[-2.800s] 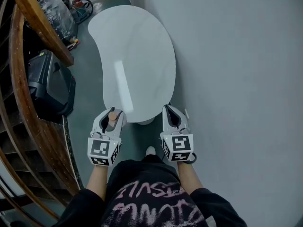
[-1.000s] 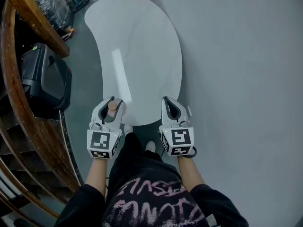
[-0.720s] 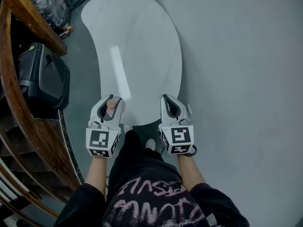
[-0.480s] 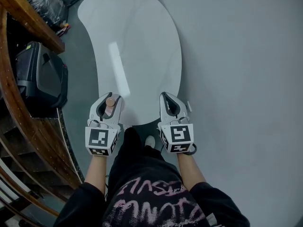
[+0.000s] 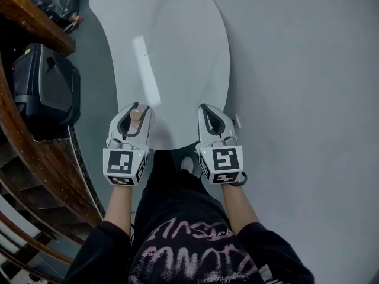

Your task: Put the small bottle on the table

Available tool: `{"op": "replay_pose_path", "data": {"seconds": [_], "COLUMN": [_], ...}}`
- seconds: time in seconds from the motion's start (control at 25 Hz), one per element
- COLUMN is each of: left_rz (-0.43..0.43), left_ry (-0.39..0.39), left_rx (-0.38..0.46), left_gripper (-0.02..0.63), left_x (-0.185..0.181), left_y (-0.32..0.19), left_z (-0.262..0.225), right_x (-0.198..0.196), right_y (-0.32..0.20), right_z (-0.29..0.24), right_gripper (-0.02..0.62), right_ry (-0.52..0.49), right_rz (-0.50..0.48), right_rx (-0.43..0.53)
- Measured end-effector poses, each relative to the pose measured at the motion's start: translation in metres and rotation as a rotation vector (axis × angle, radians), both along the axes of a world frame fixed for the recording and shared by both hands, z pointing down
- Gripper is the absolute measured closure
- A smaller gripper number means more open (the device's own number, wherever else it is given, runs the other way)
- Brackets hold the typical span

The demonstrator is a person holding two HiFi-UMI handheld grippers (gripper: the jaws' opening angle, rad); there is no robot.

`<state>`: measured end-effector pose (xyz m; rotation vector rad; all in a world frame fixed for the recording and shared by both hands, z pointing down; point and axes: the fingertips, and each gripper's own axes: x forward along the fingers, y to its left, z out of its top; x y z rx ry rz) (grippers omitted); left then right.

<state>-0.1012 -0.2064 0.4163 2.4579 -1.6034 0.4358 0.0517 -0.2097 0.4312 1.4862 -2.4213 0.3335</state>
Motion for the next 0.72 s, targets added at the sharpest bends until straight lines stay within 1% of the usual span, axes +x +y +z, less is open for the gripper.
{"op": "replay_pose_path", "data": {"seconds": [0.28,0.72], "left_rz": [-0.002,0.0], "left_ry": [0.006,0.016], "left_rx": [-0.027,-0.054], "left_gripper": [0.482,0.482], "left_x": [0.001,-0.003], "left_y": [-0.014,-0.025], "left_z": [0.017,0.037], "right_x": [-0.001,-0.014], "right_y": [-0.007,-0.013], "right_z": [0.014,0.033], "right_gripper": [0.584,0.584], "right_ry": [0.004,0.005], "right_rz": [0.003,-0.006], "right_rx": [-0.028,-0.064]}}
